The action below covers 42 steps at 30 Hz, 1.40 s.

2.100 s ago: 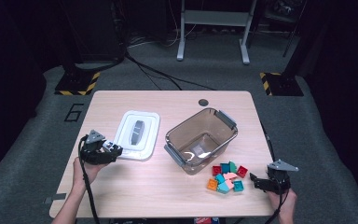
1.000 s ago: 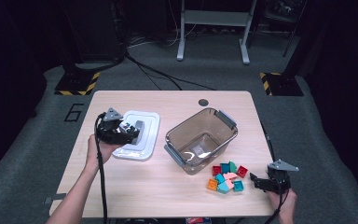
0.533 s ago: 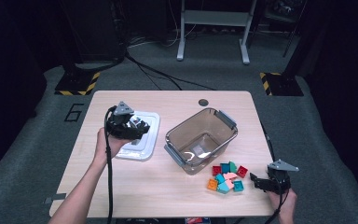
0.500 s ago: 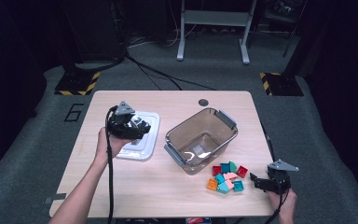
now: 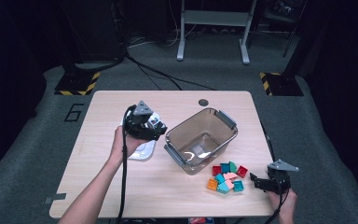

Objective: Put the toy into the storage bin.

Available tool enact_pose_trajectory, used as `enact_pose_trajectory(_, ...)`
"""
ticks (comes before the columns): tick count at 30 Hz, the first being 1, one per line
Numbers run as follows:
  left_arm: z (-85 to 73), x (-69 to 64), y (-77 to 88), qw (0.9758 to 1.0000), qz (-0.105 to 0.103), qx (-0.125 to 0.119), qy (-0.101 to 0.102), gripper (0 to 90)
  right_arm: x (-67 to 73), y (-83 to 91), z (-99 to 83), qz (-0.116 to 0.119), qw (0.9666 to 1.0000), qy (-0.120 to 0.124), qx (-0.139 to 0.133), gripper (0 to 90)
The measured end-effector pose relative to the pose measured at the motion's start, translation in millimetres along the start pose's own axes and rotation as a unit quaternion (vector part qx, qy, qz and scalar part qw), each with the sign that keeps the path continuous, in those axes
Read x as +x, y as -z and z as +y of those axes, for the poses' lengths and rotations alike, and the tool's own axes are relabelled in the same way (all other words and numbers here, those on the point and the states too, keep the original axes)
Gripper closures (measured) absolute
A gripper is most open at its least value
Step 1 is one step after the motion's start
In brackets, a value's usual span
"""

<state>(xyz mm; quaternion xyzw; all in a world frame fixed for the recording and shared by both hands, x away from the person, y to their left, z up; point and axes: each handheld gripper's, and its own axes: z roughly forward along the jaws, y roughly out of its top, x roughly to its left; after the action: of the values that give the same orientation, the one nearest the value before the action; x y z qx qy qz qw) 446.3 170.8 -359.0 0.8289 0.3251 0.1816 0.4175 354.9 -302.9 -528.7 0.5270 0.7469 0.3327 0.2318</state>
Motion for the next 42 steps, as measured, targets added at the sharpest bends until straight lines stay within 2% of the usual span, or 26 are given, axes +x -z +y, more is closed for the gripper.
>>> enact_pose_trajectory(9,5.6,-30.0,-28.5,0.9992,-0.031,0.016,-0.019,25.8,0.1,0.1,0.0,0.001,1.0000,-0.001,0.000,14.4)
enact_pose_trajectory(12,4.9,-37.6,-36.5,0.9986,-0.037,0.023,-0.029,25.8,-0.1,0.1,0.0,0.001,1.0000,0.000,0.000,14.5)
enact_pose_trajectory(17,1.9,-47.0,-47.8,0.9979,-0.047,0.033,-0.031,25.8,0.1,0.1,0.0,0.002,1.0000,-0.001,-0.001,14.5)
enact_pose_trajectory(22,-1.3,-52.5,-53.3,0.9976,-0.047,0.038,-0.033,25.8,0.1,0.1,0.0,0.002,1.0000,-0.001,0.000,14.5)
enact_pose_trajectory(27,-6.1,-57.3,-57.9,0.9964,-0.045,0.053,-0.048,25.8,0.0,0.1,0.1,0.002,1.0000,0.001,0.000,14.5)
enact_pose_trajectory(32,-7.9,-58.7,-58.2,0.9964,-0.043,0.051,-0.053,25.7,0.1,0.0,0.1,0.001,1.0000,0.001,0.000,14.6)
enact_pose_trajectory(35,-7.9,-60.1,-60.0,0.9959,-0.033,0.057,-0.063,25.7,0.1,0.0,0.1,0.001,1.0000,0.001,-0.001,14.5)
enact_pose_trajectory(39,-8.1,-60.7,-62.2,0.9949,-0.029,0.066,-0.071,25.6,0.2,0.1,0.0,0.001,1.0000,0.001,-0.001,14.6)
enact_pose_trajectory(42,-8.2,-60.7,-62.6,0.9952,-0.026,0.065,-0.069,25.3,0.1,0.0,0.0,0.001,1.0000,0.001,-0.001,14.5)
